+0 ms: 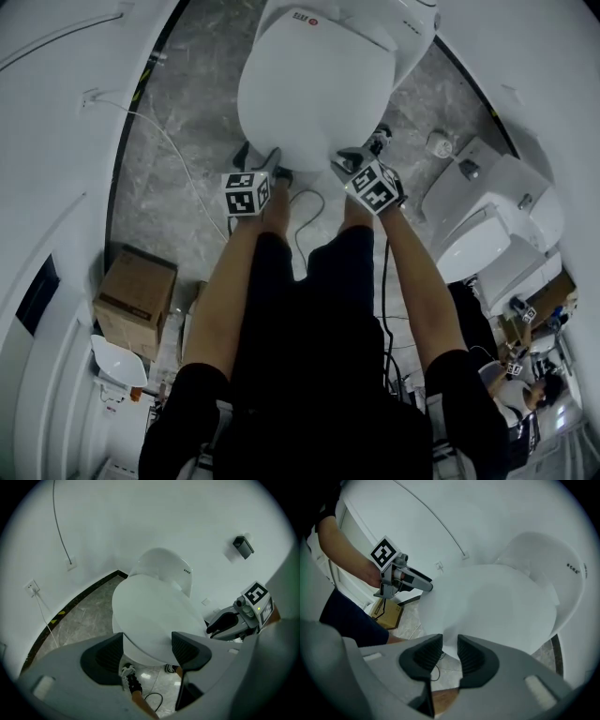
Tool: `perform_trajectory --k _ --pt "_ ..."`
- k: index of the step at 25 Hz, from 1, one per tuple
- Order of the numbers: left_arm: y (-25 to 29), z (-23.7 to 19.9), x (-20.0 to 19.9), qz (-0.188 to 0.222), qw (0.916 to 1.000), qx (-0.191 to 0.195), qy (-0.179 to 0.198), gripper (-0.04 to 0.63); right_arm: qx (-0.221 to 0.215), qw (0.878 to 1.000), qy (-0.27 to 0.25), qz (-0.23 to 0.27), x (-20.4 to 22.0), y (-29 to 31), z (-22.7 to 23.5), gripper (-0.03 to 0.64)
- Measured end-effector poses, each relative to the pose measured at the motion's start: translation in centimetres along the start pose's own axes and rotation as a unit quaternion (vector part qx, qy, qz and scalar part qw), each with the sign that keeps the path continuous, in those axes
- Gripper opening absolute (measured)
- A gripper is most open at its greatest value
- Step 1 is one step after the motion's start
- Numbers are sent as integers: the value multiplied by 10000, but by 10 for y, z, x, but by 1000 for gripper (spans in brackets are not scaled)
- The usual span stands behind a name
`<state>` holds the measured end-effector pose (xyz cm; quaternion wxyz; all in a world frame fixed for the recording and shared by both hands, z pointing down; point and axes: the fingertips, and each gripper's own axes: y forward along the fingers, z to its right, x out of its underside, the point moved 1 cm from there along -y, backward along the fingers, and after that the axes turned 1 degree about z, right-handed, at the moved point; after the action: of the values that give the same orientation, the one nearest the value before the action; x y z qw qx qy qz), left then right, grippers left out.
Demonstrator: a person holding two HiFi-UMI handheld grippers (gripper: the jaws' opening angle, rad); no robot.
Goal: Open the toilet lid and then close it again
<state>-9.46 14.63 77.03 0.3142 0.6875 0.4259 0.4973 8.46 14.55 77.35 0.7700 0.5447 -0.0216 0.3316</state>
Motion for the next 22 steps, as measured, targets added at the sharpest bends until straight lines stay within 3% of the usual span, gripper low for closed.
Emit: perform_trajectory --k 14,22 --pt "39 -19 35 -444 9986 -208 -180 310 -199 9990 -184 -342 22 42 7 98" --pt "67 -31 48 -843 9963 20 146 311 -70 9991 -198 -376 32 66 14 98"
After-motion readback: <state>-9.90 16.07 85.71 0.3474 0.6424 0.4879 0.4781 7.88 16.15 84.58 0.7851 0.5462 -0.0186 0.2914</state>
